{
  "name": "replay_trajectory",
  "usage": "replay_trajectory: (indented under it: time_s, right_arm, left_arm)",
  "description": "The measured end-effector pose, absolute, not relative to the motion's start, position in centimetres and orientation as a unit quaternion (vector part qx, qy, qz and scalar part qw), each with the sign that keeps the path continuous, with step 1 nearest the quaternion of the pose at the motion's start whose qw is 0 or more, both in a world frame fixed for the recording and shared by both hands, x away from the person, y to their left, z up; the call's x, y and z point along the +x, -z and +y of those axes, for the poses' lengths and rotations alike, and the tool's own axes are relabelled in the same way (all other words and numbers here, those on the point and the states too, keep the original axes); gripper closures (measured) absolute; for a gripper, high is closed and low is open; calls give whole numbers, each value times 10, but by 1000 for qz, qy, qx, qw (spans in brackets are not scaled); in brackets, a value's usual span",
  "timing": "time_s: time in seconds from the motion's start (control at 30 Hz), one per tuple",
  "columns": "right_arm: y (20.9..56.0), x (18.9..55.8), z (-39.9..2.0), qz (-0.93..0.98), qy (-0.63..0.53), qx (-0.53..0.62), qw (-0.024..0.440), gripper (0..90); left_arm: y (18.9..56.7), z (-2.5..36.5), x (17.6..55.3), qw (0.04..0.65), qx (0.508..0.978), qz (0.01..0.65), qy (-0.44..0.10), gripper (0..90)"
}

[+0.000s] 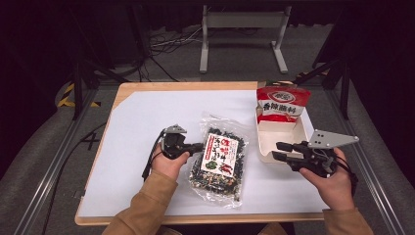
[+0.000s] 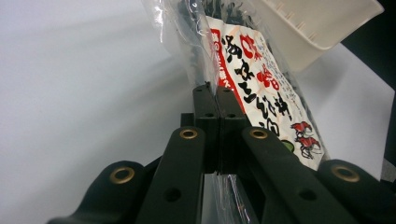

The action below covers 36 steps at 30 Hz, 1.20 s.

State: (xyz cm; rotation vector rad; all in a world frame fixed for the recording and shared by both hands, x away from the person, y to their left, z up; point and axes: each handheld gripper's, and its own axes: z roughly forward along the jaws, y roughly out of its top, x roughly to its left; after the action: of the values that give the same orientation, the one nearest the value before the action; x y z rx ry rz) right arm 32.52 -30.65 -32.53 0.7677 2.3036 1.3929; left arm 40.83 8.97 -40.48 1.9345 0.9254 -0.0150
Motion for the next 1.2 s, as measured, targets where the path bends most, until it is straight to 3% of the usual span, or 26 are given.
replay_trajectory:
  time_s: [0.53, 1.2]
  right_arm:
    - [328, 329, -293, 801, -509, 287, 129, 606]
    - [350, 350, -260, 792, -515, 315, 96, 456]
  left_arm:
    - [359, 107, 383, 526, 783, 329, -40, 897]
    - [331, 118, 364, 564, 768, 294, -72, 896]
